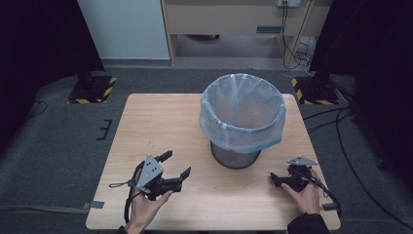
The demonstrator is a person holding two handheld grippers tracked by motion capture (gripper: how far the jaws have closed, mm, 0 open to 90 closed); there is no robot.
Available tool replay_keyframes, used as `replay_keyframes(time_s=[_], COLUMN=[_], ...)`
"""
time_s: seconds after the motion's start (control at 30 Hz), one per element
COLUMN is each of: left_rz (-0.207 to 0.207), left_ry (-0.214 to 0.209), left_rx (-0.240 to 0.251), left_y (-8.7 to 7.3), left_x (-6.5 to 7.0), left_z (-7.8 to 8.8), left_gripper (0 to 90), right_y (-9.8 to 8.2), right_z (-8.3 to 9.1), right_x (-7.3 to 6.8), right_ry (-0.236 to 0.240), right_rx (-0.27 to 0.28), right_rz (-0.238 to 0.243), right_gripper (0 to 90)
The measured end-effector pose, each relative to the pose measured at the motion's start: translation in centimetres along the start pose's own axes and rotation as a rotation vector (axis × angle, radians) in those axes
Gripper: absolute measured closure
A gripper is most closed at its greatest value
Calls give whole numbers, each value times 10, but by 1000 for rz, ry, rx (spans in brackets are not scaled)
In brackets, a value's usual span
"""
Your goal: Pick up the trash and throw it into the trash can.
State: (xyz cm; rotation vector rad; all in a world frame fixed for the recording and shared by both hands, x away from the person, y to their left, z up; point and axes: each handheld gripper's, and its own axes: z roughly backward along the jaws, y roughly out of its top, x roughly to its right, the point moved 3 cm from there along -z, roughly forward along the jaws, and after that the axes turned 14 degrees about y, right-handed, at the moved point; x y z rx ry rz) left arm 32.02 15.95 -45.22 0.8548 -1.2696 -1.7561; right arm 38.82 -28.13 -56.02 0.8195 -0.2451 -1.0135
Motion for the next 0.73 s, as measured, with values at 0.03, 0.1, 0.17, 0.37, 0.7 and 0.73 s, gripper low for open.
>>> replay_keyframes(time_s=[0.03,0.1,0.17,0.37,0.7,0.73], left_rz=[-2,-5,-8,10,42,60], left_ry=[3,10,19,59,148,158], left_rx=[-17,-52,-86,-187,-366,-383], left_y=[-6,-19,-31,-65,-104,-107], left_x=[-1,-4,-8,-26,-60,-64], left_z=[-1,-3,-5,-5,1,2], left_gripper=[167,166,163,149,139,139], right_y=[0,0,0,0,0,0], right_z=[0,0,0,0,0,0], right_x=[0,0,0,0,0,0], right_ry=[0,0,0,0,0,0], right_rx=[0,0,0,0,0,0], right_rz=[0,0,0,0,0,0], right_gripper=[7,7,6,7,7,7])
